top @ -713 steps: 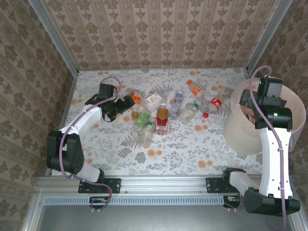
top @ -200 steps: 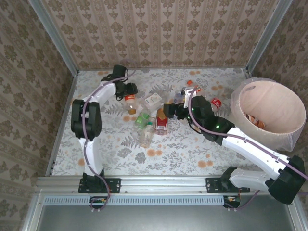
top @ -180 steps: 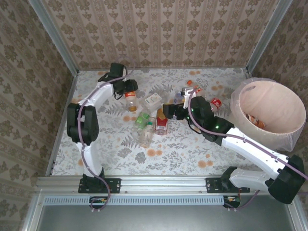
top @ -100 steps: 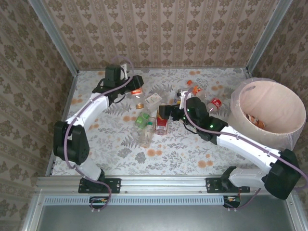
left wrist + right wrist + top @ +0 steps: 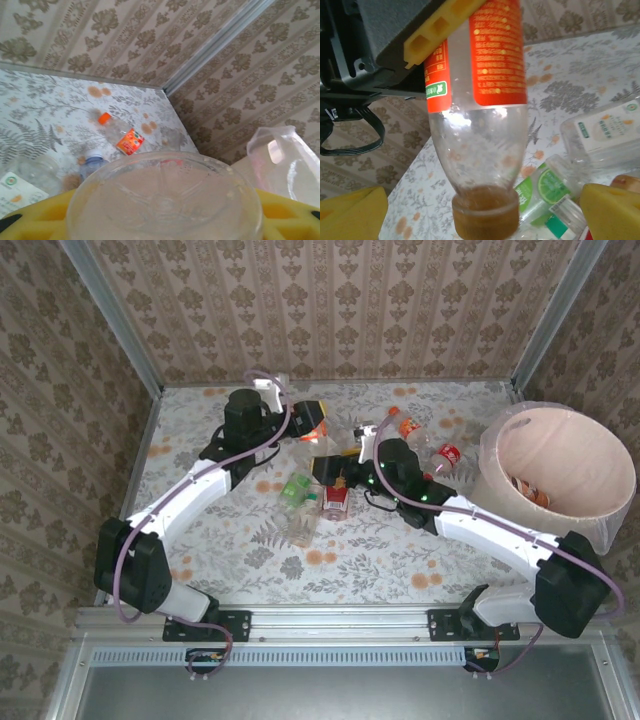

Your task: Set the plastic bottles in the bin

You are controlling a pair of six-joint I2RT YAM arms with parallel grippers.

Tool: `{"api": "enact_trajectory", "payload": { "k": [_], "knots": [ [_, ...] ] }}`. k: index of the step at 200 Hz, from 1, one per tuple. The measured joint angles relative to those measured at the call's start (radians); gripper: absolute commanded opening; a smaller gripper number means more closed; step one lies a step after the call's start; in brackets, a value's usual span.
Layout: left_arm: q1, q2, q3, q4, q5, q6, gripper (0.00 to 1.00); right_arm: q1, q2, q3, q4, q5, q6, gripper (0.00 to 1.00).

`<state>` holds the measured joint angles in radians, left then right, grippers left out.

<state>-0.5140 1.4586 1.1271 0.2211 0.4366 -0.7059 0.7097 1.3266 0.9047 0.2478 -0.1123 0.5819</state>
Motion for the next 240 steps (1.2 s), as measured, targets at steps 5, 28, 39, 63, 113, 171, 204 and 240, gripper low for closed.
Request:
{"api": "enact_trajectory", "payload": {
  "k": [5,28,39,63,113,171,204,240],
  "knots": [
    [-0.003,0.0,-0.003,0.009,0.006,-0.006,0.46,0.0,0.01,0.004,0.004,-0.006,0.003,1.0],
    [-0.015,0.0,-0.008,0.047,0.035,-0.026,0.46,-0.003,0.047,0.01,0.034,-0.034,0.02,1.0],
    [-0.018,0.0,-0.008,0.064,0.047,-0.033,0.46,-0.008,0.058,0.013,0.043,-0.052,0.028,1.0],
    [-0.018,0.0,-0.008,0.093,0.071,-0.043,0.46,-0.022,0.095,0.042,0.057,-0.082,0.032,1.0],
    [-0.018,0.0,-0.008,0.115,0.095,-0.062,0.46,-0.068,0.105,0.055,0.076,-0.115,0.046,1.0],
    [-0.019,0.012,-0.008,0.147,0.123,-0.088,0.46,-0.084,0.111,0.123,0.091,-0.172,-0.018,0.8],
    [-0.022,0.031,-0.008,0.167,0.134,-0.105,0.46,-0.085,0.135,0.136,0.092,-0.185,-0.044,0.74],
    [-0.022,0.034,-0.008,0.177,0.14,-0.111,0.46,-0.085,0.158,0.142,0.086,-0.189,-0.062,0.57]
  ]
}}
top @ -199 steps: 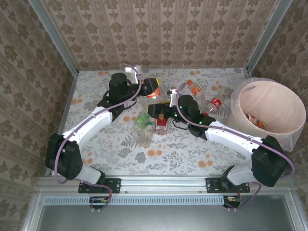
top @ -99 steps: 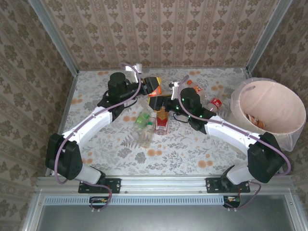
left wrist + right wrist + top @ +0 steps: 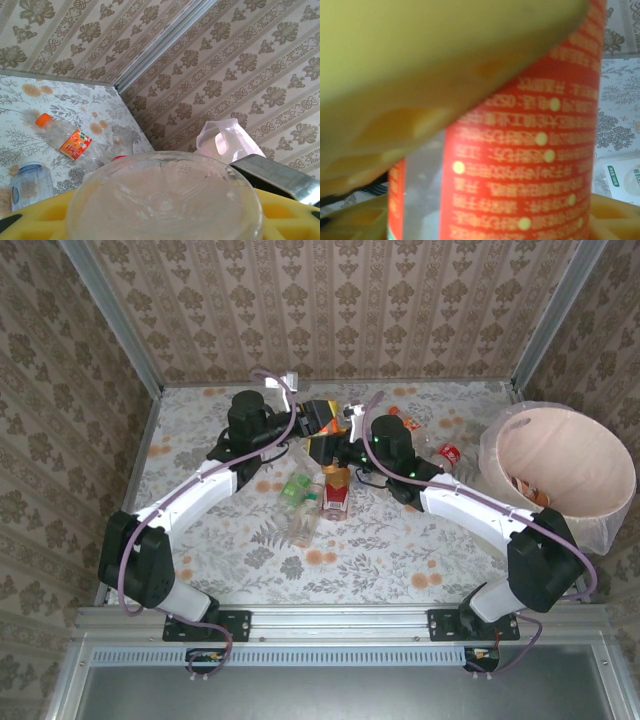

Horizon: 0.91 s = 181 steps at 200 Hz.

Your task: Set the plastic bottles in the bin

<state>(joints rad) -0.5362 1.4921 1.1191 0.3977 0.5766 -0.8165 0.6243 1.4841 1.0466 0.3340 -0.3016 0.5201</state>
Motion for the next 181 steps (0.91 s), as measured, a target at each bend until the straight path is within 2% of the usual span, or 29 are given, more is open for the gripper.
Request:
{"api": "enact_trajectory", "payload": {
  "k": [22,48,67,95,117,151,181],
  "knots": [
    [0.0,0.0,0.0,0.001,0.0,0.0,0.46,0.0,0.0,0.001,-0.003,0.002,0.0,0.5],
    [0.0,0.001,0.0,0.0,0.0,0.0,0.49,-0.001,0.0,0.001,-0.008,0.002,-0.002,0.47],
    [0.0,0.001,0.0,-0.001,0.0,0.0,0.6,-0.003,-0.006,0.001,-0.019,0.009,-0.008,0.45],
    [0.0,-0.001,0.0,-0.006,-0.001,-0.009,0.88,-0.006,-0.023,0.001,-0.058,0.035,-0.022,0.4],
    [0.003,-0.005,0.0,-0.008,-0.001,-0.019,1.0,-0.027,-0.044,0.001,-0.127,0.086,-0.027,0.39],
    [0.003,-0.053,0.0,-0.016,-0.024,-0.01,1.0,-0.099,-0.099,0.001,-0.242,0.128,-0.028,0.37],
    [0.003,-0.123,-0.01,-0.056,-0.097,0.021,1.0,-0.174,-0.197,0.006,-0.348,0.138,-0.056,0.37]
  ]
}}
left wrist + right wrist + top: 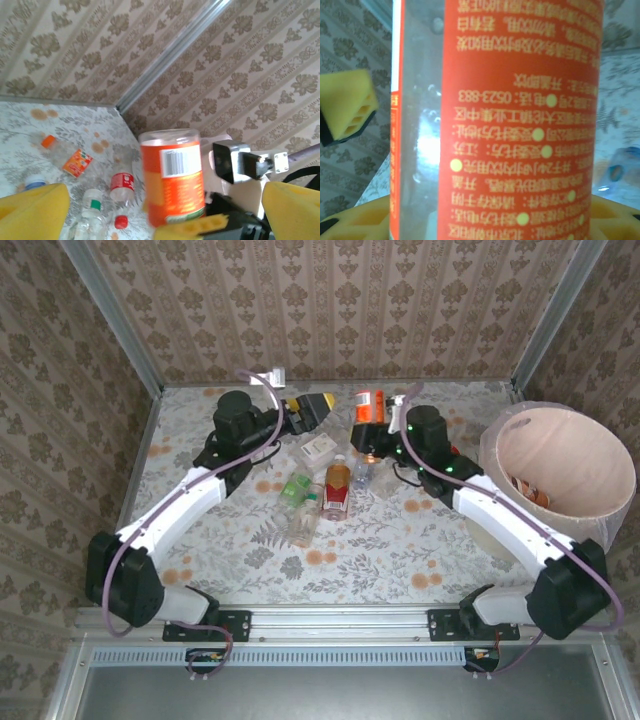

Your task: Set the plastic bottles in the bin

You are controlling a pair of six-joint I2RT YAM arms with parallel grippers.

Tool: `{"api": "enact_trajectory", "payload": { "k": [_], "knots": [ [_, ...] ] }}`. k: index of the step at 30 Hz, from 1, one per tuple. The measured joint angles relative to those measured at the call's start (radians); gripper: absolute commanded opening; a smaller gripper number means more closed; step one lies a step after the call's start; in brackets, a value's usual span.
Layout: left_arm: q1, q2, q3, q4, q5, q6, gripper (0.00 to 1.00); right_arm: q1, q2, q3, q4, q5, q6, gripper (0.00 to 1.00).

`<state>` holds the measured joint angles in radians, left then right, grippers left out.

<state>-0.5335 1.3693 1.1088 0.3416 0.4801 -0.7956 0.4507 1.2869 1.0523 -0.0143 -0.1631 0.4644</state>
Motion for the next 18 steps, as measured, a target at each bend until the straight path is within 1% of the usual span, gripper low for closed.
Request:
{"api": "enact_trajectory", "payload": {
  "k": [6,10,18],
  "knots": [
    [0.004,-0.035,-0.018,-0.089,-0.122,0.032,1.0,-0.088,-0.118,0.057,-0.145,0.03,-0.058,0.39],
    [0.006,-0.035,-0.022,-0.152,-0.191,0.041,1.0,-0.17,-0.187,0.125,-0.248,0.055,-0.103,0.4],
    [0.022,-0.036,-0.03,-0.239,-0.328,0.008,1.0,-0.352,-0.202,0.296,-0.446,0.08,-0.183,0.42]
  ]
}}
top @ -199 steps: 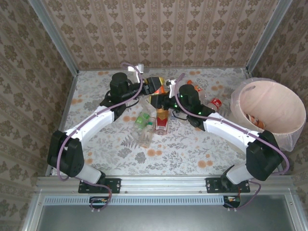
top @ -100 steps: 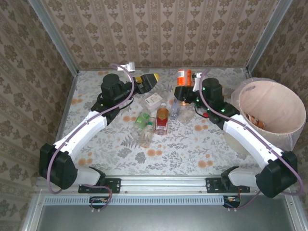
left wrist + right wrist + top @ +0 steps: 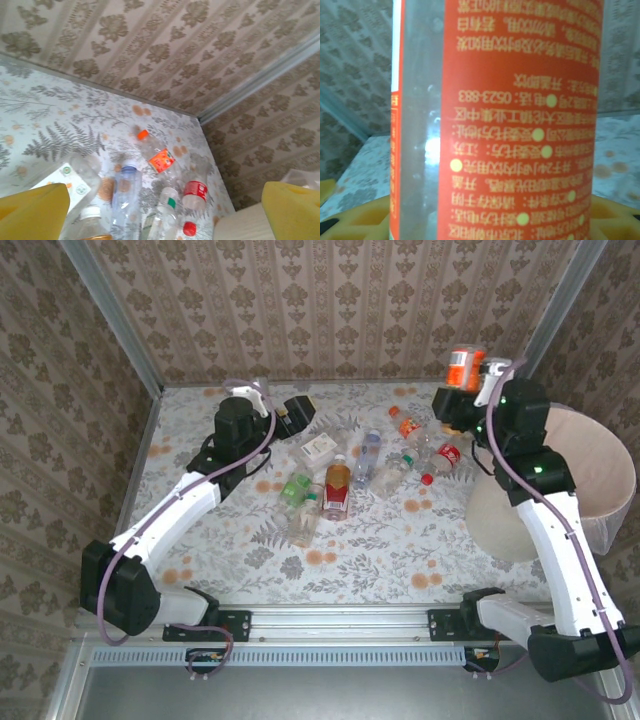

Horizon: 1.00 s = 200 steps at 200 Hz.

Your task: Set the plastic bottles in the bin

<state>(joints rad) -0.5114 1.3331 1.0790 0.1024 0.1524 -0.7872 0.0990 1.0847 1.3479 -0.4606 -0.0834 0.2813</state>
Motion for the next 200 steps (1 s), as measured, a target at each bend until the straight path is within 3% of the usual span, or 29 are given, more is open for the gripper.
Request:
{"api": "enact_trajectory", "payload": {
  "k": [81,119,149,200],
  "knots": [
    [0.043,-0.002,-0.064,-0.043,-0.114,-0.143,1.0,-0.431,-0.002,0.093,-0.211,-0.121,-0.052,0.44],
    [0.043,-0.005,-0.073,-0.072,-0.139,-0.152,1.0,-0.586,-0.002,0.095,-0.302,-0.183,-0.076,0.45],
    [0.044,-0.005,-0.073,-0.074,-0.134,-0.16,1.0,-0.649,-0.001,0.081,-0.345,-0.189,-0.081,0.46],
    [0.092,0.014,-0.071,-0.074,-0.089,-0.193,1.0,-0.656,0.006,0.009,-0.41,-0.134,-0.098,0.48]
  ]
}}
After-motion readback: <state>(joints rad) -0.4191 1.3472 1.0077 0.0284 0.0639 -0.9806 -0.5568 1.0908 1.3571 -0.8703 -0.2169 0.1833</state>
